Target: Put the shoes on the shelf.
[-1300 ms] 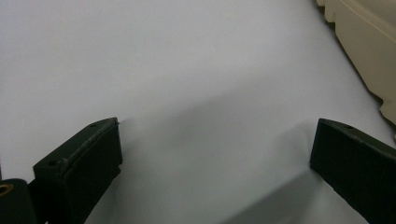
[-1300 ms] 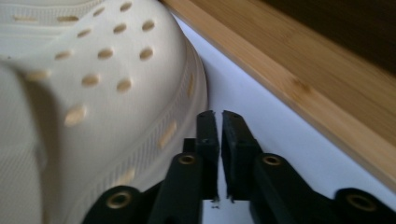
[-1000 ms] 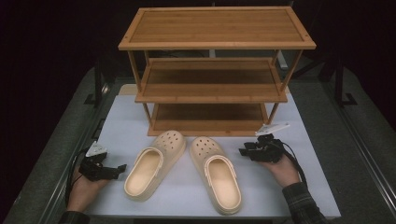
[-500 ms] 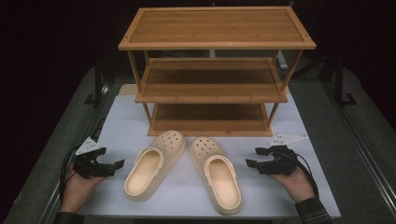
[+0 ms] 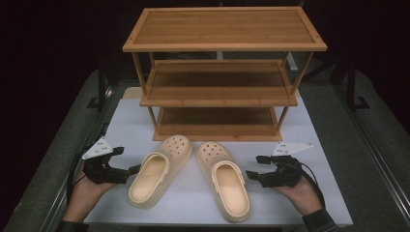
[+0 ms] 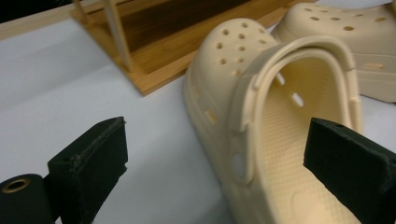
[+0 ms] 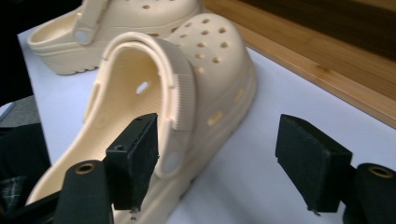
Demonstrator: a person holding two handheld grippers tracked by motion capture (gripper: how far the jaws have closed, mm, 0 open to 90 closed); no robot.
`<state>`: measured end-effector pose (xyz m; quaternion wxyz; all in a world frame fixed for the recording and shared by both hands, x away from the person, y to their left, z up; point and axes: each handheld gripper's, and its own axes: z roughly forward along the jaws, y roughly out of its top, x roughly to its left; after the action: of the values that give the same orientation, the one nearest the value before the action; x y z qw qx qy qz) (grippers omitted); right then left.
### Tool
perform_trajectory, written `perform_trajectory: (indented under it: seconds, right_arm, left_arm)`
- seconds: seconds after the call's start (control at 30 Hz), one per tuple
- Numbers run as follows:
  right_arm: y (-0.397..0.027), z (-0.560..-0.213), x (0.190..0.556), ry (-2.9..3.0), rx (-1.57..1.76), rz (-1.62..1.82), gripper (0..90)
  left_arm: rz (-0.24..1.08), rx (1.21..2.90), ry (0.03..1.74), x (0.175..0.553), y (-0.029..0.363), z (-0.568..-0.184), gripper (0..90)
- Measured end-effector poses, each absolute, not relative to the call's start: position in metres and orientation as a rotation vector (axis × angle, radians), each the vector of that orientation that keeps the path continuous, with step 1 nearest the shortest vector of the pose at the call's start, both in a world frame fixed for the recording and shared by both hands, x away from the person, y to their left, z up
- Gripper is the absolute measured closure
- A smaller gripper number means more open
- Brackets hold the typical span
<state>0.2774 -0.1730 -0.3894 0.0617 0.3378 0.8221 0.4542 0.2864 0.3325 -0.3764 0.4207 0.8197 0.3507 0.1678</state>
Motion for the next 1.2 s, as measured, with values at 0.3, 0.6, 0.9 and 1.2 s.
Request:
perform_trajectory:
  seconds: [0.3, 0.6, 0.9, 1.2]
  right_arm:
    - [-0.152, -0.393, 0.281, 2.518, 0.989, 1.385, 30.4]
    - [-0.139, -0.396, 0.287, 2.525, 0.981, 1.381, 33.9]
    - [-0.124, -0.402, 0.294, 2.541, 0.967, 1.328, 41.9]
    - [-0.122, -0.405, 0.295, 2.55, 0.959, 1.316, 57.7]
  left_arm:
    - [0.401, 2.092, 0.82, 0.296, 0.312, -0.379, 15.0]
    - [0.388, 2.113, 0.802, 0.311, 0.302, -0.382, 24.3]
    - [0.363, 2.132, 0.785, 0.314, 0.296, -0.394, 45.5]
    - [0.38, 2.157, 0.778, 0.315, 0.294, -0.397, 64.9]
